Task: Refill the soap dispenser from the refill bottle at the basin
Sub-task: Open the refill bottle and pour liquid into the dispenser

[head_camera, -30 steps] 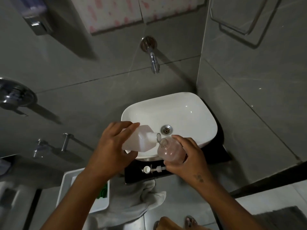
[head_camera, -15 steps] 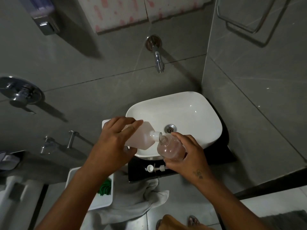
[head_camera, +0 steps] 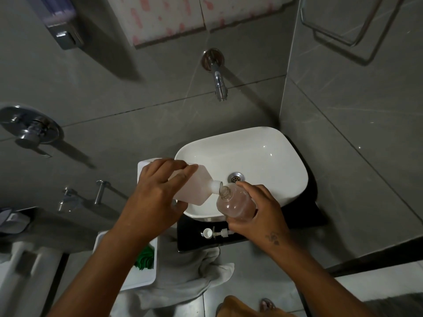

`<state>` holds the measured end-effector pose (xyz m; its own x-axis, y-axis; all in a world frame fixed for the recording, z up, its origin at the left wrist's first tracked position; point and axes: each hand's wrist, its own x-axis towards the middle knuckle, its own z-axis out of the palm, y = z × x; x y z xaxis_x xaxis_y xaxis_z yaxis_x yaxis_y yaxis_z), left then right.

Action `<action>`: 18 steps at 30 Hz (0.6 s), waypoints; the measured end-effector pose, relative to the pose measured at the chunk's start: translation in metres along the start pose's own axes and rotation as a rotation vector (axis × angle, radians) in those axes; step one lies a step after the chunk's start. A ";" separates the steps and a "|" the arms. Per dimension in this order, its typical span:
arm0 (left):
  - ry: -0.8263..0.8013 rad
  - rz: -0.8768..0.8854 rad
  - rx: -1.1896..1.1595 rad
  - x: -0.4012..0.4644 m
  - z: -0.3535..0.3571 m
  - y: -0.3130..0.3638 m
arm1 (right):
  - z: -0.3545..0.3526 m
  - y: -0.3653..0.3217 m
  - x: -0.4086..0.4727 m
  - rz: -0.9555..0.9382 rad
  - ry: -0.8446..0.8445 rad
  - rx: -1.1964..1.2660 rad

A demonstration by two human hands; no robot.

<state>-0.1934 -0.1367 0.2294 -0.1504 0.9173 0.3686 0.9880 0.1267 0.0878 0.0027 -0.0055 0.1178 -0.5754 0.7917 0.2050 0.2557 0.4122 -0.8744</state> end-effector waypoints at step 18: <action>0.029 0.044 0.054 0.002 -0.001 -0.005 | 0.002 -0.004 0.003 0.010 0.000 -0.008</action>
<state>-0.1989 -0.1358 0.2301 -0.1072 0.9113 0.3976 0.9940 0.1075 0.0217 -0.0018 -0.0058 0.1211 -0.5726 0.7959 0.1966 0.2675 0.4080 -0.8729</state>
